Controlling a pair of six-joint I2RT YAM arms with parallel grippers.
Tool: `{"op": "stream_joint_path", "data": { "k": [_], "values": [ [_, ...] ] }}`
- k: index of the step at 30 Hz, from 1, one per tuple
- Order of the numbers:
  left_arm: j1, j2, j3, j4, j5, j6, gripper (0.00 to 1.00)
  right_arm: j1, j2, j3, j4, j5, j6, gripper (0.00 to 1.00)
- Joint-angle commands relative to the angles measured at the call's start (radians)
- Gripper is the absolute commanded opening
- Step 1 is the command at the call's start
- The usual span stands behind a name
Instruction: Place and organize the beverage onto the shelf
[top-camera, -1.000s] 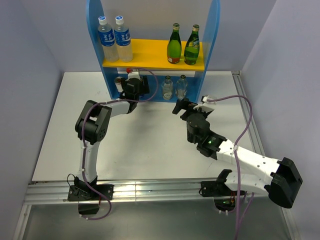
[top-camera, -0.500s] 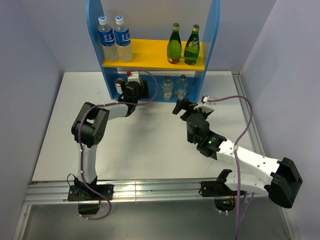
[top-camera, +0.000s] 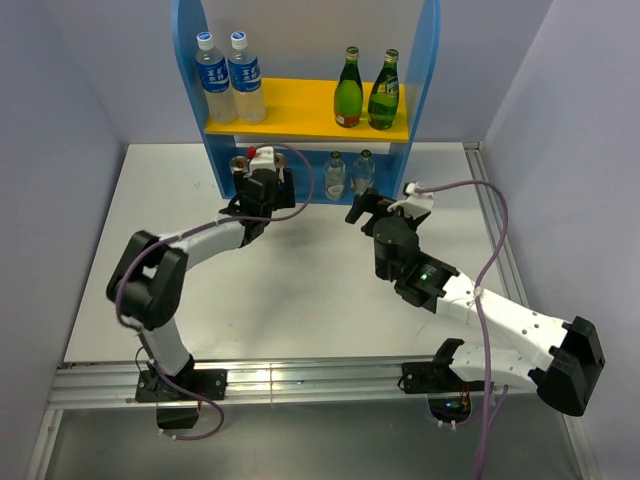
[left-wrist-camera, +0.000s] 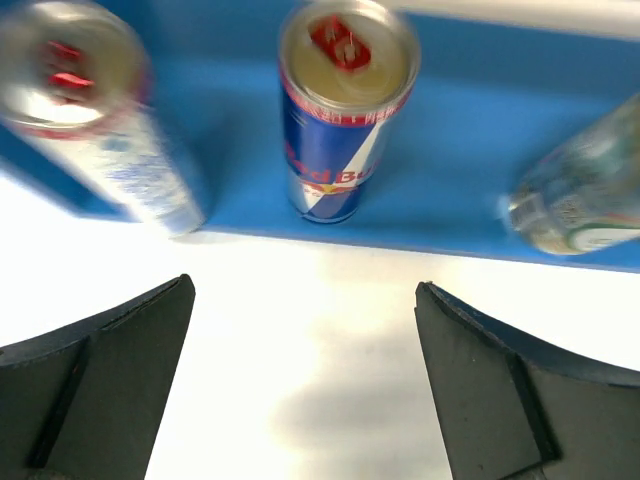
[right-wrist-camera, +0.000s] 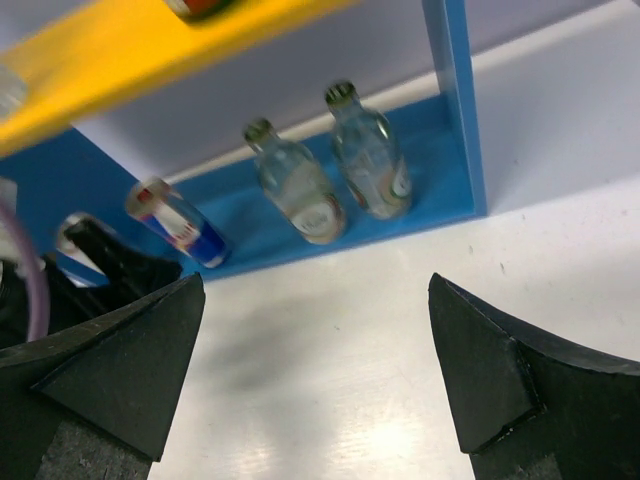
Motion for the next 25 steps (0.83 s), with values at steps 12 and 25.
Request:
{"op": "stream_joint_path", "data": {
  "k": [12,25],
  "values": [
    [-0.107,-0.555,0.138,-0.495,-0.069,-0.064,0.99,0.012,-0.113,0.284,-0.193,-0.037,-0.06,1.0],
    [-0.11,-0.643,0.09,-0.454,-0.091,-0.044,0.99,0.017,-0.145,0.278,-0.166,-0.046,-0.108,1.0]
  ]
}}
